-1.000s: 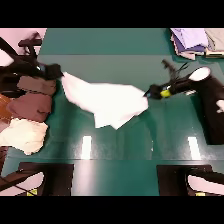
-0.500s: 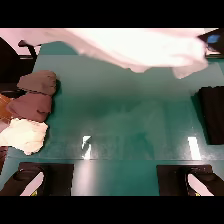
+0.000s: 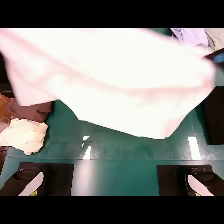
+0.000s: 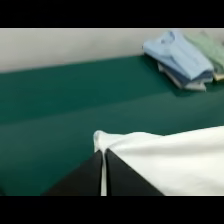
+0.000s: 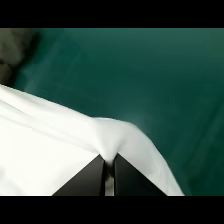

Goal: Fold the shirts.

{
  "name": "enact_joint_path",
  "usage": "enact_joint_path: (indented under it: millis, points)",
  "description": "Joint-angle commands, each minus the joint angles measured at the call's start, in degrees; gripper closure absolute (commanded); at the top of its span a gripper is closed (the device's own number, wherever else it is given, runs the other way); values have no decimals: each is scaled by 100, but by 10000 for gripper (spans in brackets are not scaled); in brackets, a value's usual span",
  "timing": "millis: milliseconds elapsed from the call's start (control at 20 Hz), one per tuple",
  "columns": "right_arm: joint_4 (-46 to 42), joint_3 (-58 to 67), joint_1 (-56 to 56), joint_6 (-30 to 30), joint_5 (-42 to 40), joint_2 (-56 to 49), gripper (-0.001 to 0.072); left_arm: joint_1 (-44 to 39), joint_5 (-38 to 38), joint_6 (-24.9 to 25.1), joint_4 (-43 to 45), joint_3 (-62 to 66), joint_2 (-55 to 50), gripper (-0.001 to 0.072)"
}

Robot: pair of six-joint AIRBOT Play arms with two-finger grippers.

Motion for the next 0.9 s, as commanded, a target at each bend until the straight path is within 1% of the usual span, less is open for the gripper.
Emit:
enact_joint_path:
  millis: [0,50,100,200,300,350,400,450,550,650,800,850]
  points:
    - [-780,-1158,1102,177,-125,-286,696,2,-400,55,122,-1266,-391,685]
    - [-1082,-1580,1432,310,-289,-306,696,2,-273,133,354,-1764,-417,685]
    - [-1189,-2011,1727,428,-382,-308,696,2,-131,144,647,-2186,-428,685]
    - [-1150,-2675,2192,560,-577,-306,695,2,-9,142,1241,-2876,-433,685]
    - [-1145,-3077,2463,562,-820,-328,690,2,-13,144,1368,-3324,-433,684]
    - [-1145,-3209,2492,560,-929,-332,597,2,-13,144,1366,-3458,-433,684]
    - [-1158,-3294,2487,560,-1005,-330,375,2,-9,144,1368,-3532,-433,684]
    - [-1161,-3307,2430,560,-1003,-330,319,2,-7,144,1370,-3552,-433,684]
    - [-1174,-3307,2192,544,-990,-205,319,2,11,146,1370,-3552,-433,684]
    - [-1220,-3307,1685,439,-844,35,319,2,20,144,1368,-3552,-433,684]
    - [-1193,-3318,345,-55,-619,59,312,2,103,142,1340,-3552,-433,684]
    - [-1104,-3318,-87,-238,-654,-79,217,2,120,142,1333,-3552,-433,684]
